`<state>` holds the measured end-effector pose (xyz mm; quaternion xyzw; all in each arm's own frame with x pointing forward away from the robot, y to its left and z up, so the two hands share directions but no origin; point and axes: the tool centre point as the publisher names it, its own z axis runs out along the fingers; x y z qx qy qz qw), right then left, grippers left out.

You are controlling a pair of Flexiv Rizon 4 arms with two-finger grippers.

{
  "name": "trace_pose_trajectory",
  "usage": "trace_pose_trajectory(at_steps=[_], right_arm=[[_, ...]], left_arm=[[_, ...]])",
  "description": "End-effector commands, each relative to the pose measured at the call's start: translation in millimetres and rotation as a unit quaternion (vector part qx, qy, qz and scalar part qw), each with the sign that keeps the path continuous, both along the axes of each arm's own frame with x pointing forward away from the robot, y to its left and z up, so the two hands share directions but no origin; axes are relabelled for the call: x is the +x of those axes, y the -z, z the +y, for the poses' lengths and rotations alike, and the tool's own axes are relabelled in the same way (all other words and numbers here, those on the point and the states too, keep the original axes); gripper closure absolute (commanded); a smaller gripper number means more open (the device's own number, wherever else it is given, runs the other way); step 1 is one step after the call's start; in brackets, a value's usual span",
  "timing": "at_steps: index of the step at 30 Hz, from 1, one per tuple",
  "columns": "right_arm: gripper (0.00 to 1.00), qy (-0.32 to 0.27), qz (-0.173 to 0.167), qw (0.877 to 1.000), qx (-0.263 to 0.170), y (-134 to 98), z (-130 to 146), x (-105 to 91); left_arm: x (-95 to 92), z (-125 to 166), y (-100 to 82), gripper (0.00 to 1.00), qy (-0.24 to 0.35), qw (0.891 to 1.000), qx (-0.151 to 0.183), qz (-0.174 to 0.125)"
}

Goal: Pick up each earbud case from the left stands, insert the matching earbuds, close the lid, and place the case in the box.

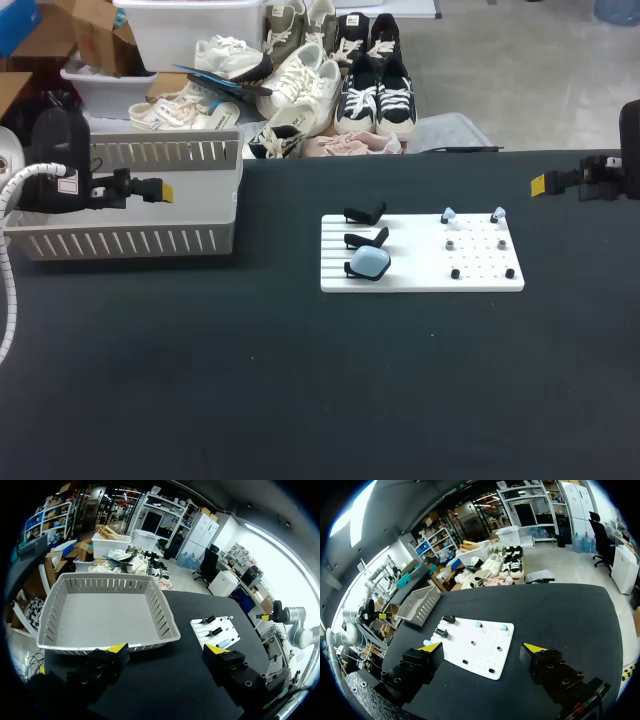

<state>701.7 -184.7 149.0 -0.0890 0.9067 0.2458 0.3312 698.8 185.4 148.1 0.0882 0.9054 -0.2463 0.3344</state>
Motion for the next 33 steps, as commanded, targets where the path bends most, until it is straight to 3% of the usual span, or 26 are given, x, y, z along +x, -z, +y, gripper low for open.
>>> trace_pose_trajectory(at_steps=[1,30,33], right_arm=[[0.00,0.000,0.000,1.000,-0.001,-0.1,-0.2,-0.3],[0.00,0.000,0.000,1.000,-0.001,-0.1,-0.2,-0.3],[0.00,0.000,0.000,1.000,-0.001,-0.1,-0.2,-0.3]], left_arm=[[0.7,-0.4,-1.2,0.00,0.000,1.000,0.003,0.003],[0.7,-0.4,-1.2,0.00,0.000,1.000,0.003,0.003],[3.9,-5.7,-1.8,0.00,0.018,1.000,0.014,-0.010]])
